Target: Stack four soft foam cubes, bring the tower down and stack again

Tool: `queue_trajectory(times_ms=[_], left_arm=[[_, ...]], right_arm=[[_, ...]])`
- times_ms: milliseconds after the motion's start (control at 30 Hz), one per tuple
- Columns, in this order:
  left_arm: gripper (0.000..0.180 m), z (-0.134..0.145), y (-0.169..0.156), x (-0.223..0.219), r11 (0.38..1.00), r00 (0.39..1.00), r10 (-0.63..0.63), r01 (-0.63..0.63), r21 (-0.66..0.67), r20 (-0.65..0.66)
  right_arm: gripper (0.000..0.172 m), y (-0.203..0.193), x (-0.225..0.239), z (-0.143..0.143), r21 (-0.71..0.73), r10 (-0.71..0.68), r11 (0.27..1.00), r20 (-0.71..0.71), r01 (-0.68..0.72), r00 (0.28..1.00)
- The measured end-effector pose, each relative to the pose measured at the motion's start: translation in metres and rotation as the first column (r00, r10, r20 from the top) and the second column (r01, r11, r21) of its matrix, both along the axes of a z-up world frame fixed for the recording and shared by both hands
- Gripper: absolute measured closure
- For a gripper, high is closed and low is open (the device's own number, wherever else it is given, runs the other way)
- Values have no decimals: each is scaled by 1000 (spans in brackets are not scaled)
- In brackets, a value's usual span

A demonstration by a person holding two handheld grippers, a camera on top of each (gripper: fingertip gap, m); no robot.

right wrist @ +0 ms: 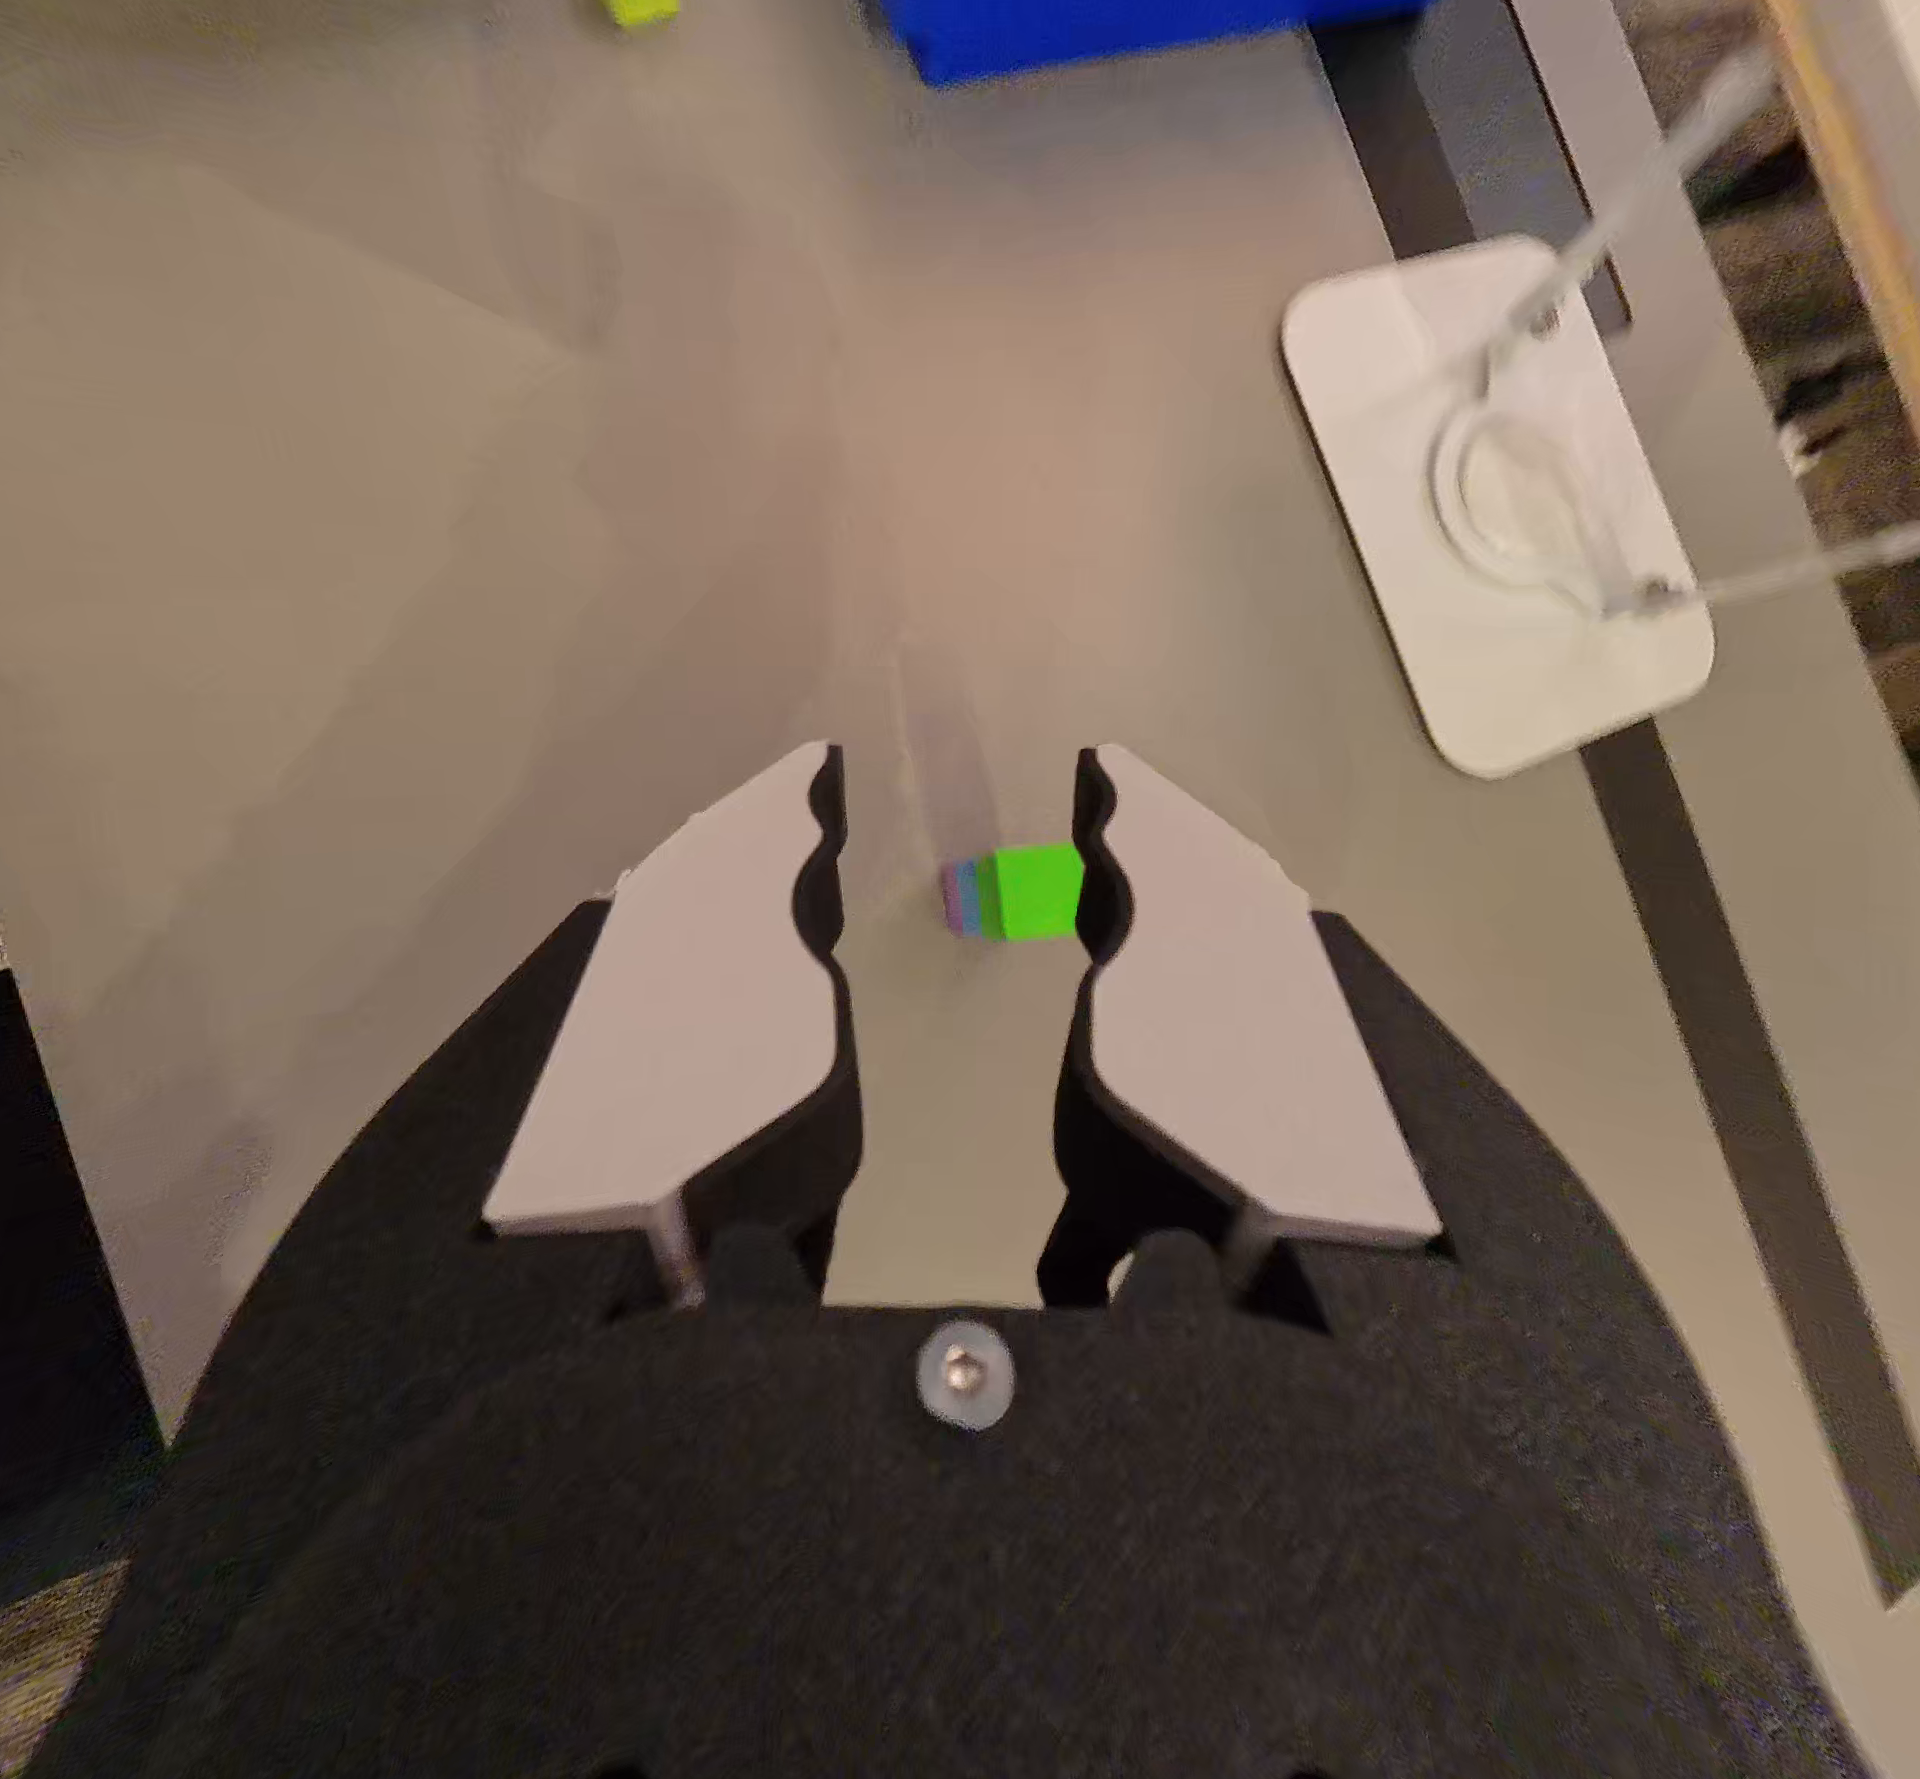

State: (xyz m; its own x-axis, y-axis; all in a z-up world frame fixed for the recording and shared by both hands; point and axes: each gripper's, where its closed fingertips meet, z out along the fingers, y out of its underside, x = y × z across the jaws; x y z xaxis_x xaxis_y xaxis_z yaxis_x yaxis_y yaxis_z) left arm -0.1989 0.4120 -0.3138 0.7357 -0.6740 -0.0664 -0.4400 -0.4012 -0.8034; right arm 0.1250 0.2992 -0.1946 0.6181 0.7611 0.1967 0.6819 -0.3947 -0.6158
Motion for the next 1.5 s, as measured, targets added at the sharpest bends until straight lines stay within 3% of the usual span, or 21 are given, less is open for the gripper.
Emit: queue_trajectory(times_ms=[200,400,633,900,1067,1133,1233,1333,1500], left_arm=[[177,5,-2,-13,999,1000,26,-26,22,-6],[176,5,-1,-36,997,998,69,-69,20,14],[176,-2,-4,-53,996,996,91,-91,2,16],[176,-2,-10,-64,995,994,104,-104,-5,33],[176,-2,-11,-64,995,994,102,-102,-10,43],[176,-3,-11,-62,995,994,97,-97,-11,41],[176,-4,-11,-59,996,996,90,-90,-12,27],[176,-1,-10,-54,996,996,85,-85,-7,35],[177,2,-8,-49,997,996,76,-76,0,35]], right_arm=[[127,5,-116,-8,24,203,979,19,-203,979],[122,38,-218,-48,-6,361,932,27,-361,932],[123,89,-286,-102,-48,405,914,105,-403,908],[131,120,-315,-138,-109,419,907,136,-407,898],[162,124,-310,-130,-94,404,914,139,-394,904],[167,116,-305,-118,-77,409,912,111,-403,906],[162,105,-292,-101,-62,418,909,96,-413,904],[134,103,-285,-99,-114,409,910,93,-399,908],[130,105,-286,-110,-139,408,910,118,-392,905]])
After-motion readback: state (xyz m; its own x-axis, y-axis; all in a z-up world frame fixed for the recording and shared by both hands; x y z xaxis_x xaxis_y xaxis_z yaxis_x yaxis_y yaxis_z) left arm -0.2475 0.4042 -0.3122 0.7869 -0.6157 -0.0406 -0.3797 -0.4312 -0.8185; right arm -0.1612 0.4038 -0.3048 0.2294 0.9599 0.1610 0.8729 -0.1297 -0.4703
